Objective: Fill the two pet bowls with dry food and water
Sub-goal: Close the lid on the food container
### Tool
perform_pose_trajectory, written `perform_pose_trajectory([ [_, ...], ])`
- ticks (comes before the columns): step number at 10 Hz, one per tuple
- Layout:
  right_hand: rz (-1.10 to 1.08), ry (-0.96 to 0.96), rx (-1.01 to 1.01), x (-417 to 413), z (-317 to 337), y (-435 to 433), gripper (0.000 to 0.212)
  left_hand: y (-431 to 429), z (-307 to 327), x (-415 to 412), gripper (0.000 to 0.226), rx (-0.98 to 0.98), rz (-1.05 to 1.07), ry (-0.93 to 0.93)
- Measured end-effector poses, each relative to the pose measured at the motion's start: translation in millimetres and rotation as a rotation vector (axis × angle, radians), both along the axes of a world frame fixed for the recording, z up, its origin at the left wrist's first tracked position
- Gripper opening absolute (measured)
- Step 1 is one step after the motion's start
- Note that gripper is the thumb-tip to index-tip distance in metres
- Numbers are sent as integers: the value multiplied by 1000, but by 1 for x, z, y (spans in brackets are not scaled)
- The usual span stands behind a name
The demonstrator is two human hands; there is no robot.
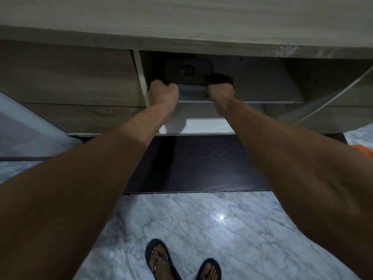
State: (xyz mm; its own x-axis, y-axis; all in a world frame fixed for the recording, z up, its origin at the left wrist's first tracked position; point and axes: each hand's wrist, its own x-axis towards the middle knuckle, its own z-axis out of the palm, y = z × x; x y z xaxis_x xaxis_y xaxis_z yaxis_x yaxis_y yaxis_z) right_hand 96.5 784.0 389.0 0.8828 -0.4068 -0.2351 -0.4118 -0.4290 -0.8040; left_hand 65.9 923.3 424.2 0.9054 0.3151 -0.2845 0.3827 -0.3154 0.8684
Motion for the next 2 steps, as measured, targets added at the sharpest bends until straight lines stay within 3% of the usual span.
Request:
perform_pose_trajectory([
  [1, -125, -54, 303, 3, -4, -3, 37, 2, 0, 5, 27, -52, -12, 28],
  [2, -232, -132, 408, -33, -15, 2, 47, 11, -7, -24, 44, -183, 1, 50],
])
